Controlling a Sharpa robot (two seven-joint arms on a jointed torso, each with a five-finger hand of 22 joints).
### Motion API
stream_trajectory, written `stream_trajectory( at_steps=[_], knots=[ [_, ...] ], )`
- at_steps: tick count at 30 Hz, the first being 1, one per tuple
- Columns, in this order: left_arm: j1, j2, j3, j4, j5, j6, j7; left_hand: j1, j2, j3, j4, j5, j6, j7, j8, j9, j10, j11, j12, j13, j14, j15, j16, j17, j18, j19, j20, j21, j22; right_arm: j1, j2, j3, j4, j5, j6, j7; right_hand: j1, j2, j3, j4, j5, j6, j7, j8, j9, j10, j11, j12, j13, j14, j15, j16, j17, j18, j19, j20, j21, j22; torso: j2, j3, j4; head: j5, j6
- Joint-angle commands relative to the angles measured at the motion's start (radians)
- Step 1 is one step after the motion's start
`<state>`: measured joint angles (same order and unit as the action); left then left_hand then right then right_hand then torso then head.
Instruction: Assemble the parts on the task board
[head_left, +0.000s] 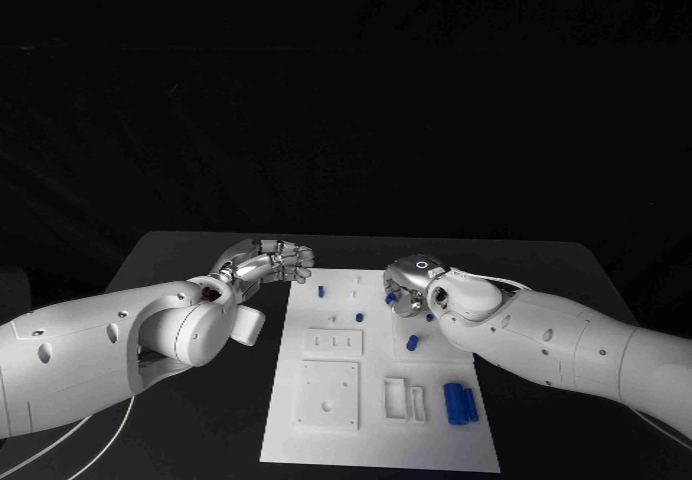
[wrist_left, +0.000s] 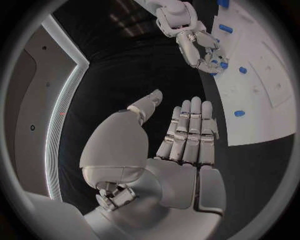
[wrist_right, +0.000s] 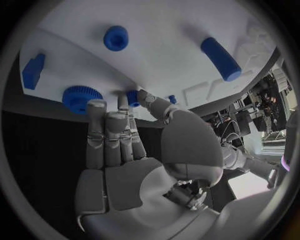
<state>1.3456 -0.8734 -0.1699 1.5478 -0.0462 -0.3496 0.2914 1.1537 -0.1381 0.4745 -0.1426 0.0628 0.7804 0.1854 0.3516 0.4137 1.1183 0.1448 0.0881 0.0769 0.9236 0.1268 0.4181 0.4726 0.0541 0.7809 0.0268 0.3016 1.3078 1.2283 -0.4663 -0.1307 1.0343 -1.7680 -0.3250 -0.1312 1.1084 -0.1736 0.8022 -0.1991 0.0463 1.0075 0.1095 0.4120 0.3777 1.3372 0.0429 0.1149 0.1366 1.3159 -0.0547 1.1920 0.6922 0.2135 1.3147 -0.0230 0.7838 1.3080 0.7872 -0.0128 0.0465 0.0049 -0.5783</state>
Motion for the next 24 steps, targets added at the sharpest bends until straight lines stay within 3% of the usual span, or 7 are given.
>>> stream_trajectory(
  at_steps=[1, 11, 24],
  knots=[
    [0.005, 0.001, 0.001, 0.002, 0.003, 0.011, 0.005, -0.011, 0.0, -0.001, -0.006, 0.002, 0.004, 0.001, -0.007, -0.002, 0.001, 0.007, -0.007, -0.002, -0.002, 0.002, -0.004, 0.001, 0.015, -0.007, 0.001, 0.007, 0.022, -0.001, -0.001, 0.0, 0.01, 0.002, -0.049, -0.025, 0.003, 0.008, 0.009, -0.001, 0.003, 0.01, 0.001, 0.005, 0.007, 0.008, -0.002, 0.003, 0.007, -0.009, -0.017, 0.006, -0.003, 0.048, 0.006, -0.018, 0.01, 0.026, 0.0, 0.0001, -0.0004, 0.002, 0.004],
    [0.005, 0.001, 0.001, 0.001, 0.003, 0.008, 0.004, -0.01, 0.0, 0.001, -0.008, 0.003, 0.004, 0.001, -0.007, -0.002, 0.001, 0.007, -0.007, -0.002, -0.001, 0.002, -0.005, 0.002, 0.015, -0.007, 0.001, 0.007, 0.023, 0.007, 0.014, 0.006, 0.02, -0.051, -0.118, -0.062, 0.008, -0.004, 0.024, -0.005, 0.003, 0.021, -0.004, 0.009, 0.011, 0.017, -0.006, 0.006, 0.021, -0.009, -0.021, 0.008, -0.009, 0.048, -0.001, -0.022, 0.03, 0.025, 0.0, 0.0002, -0.0007, 0.002, 0.016],
    [0.007, 0.01, 0.001, -0.003, 0.003, 0.006, 0.005, -0.009, 0.001, 0.003, -0.011, 0.003, 0.004, 0.001, -0.007, -0.002, 0.002, 0.007, -0.008, -0.002, -0.001, 0.002, -0.006, 0.003, 0.015, -0.007, 0.001, 0.008, 0.023, 0.011, 0.085, 0.006, -0.048, -0.13, -0.164, -0.06, 0.015, -0.018, 0.041, 0.004, 0.003, 0.024, -0.005, 0.009, 0.012, 0.017, -0.006, 0.002, 0.031, -0.009, -0.021, 0.011, -0.014, 0.048, -0.005, -0.023, 0.043, 0.023, 0.002, -0.0005, 0.0023, 0.002, 0.029]
  ],
)
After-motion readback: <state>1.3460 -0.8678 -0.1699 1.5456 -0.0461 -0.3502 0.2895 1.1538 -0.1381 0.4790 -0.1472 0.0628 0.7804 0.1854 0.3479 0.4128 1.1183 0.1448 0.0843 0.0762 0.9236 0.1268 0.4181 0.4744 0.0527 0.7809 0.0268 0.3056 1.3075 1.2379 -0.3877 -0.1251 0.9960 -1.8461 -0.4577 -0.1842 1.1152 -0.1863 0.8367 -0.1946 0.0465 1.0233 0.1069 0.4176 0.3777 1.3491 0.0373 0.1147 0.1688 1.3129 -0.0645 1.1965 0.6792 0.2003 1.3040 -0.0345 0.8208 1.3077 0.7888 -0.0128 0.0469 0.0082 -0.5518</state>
